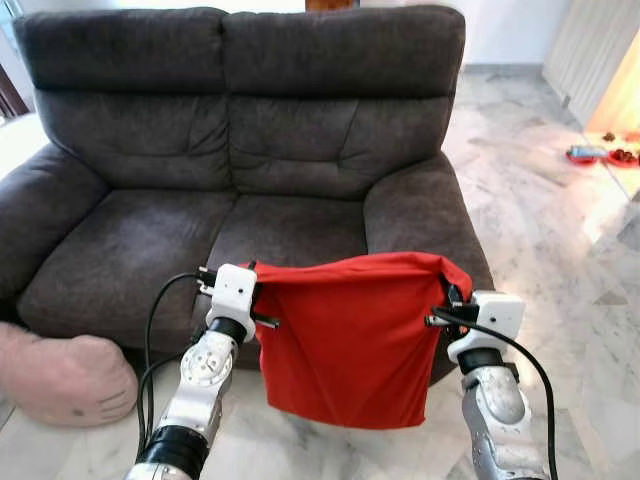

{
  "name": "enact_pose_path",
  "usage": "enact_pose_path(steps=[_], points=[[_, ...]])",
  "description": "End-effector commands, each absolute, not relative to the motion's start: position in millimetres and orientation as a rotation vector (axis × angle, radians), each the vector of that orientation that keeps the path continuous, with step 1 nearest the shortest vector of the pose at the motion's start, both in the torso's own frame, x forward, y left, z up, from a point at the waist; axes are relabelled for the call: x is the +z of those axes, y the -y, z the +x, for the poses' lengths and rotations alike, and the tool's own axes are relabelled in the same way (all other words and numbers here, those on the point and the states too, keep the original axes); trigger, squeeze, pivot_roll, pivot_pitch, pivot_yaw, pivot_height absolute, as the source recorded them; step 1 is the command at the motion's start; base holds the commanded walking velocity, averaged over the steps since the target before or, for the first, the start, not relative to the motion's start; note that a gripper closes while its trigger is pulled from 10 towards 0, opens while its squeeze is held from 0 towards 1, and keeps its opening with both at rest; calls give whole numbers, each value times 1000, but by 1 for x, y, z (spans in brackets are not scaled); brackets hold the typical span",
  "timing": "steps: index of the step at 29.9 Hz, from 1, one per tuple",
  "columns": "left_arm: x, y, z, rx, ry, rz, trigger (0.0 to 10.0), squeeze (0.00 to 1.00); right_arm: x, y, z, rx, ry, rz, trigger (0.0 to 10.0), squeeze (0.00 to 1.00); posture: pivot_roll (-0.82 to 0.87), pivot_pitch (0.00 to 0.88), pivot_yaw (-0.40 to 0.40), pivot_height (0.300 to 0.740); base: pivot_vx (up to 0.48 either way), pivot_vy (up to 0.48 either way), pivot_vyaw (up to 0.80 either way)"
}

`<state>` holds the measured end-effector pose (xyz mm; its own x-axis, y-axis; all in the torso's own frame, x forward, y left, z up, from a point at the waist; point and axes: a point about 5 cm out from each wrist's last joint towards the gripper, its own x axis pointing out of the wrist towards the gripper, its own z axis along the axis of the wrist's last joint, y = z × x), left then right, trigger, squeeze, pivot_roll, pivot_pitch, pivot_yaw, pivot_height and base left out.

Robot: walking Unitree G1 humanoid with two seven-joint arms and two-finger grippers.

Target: Move the pillow to the sofa from floor

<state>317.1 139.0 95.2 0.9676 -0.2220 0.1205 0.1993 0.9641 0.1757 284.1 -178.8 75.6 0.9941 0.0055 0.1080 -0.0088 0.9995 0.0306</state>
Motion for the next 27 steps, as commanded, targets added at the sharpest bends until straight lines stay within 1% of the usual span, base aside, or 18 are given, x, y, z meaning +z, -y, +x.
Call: enact_pose_path(steps=[1,5,10,12,16,20,27], points=[[126,-151,322,-158,283,190,10000,0,96,183,289,-20,205,39,10000,0,-37,25,38,740,0,0,0],[137,-152,319,-145,331,218,10000,0,103,181,288,-14,232,32,10000,0,-37,26,39,740,0,0,0],[150,-146,318,-151,383,227,10000,0,116,177,284,0,278,24,10000,0,-32,30,40,740,0,0,0],[149,-137,316,-188,377,223,10000,0,121,167,279,57,291,17,10000,0,-34,28,43,740,0,0,0],[145,-133,315,-203,359,221,10000,0,122,157,277,112,291,-3,10000,0,-39,29,46,740,0,0,0],[146,-133,314,-204,360,222,10000,0,126,155,279,106,302,12,10000,0,-32,27,45,740,0,0,0],[149,-130,314,-208,366,223,10000,0,133,151,279,149,303,-9,10000,0,-34,22,42,740,0,0,0]])
